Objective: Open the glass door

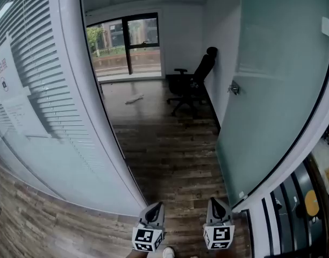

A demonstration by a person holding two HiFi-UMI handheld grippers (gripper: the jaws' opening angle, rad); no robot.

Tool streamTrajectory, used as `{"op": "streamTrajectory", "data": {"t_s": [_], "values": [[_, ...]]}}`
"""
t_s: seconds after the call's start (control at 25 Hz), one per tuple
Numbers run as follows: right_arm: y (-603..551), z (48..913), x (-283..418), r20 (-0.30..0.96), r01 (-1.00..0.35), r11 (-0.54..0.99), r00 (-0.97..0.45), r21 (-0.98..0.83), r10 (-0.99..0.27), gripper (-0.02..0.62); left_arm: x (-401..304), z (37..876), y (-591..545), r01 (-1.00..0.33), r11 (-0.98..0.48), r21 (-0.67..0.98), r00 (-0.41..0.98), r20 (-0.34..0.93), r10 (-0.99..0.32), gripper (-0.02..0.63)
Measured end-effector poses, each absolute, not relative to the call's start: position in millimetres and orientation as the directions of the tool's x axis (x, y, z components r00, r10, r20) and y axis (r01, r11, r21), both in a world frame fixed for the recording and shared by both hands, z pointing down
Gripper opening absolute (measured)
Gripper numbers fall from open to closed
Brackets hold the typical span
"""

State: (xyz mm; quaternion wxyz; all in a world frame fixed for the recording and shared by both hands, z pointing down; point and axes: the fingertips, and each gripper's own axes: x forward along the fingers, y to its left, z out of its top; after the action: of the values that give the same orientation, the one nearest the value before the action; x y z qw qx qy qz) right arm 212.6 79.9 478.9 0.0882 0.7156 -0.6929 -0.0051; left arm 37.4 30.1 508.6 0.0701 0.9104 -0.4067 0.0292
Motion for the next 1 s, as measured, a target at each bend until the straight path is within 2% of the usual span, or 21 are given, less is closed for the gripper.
{"op": "streamTrajectory", "data": {"t_s": [1.0], "values": [[253, 496, 242, 0.044, -0.992, 0.021, -0.016, 0.126, -0.999, 0.014, 69, 513, 209, -0.791, -0.607, 0.068, 0.611, 0.088, -0.787, 0.003]]}}
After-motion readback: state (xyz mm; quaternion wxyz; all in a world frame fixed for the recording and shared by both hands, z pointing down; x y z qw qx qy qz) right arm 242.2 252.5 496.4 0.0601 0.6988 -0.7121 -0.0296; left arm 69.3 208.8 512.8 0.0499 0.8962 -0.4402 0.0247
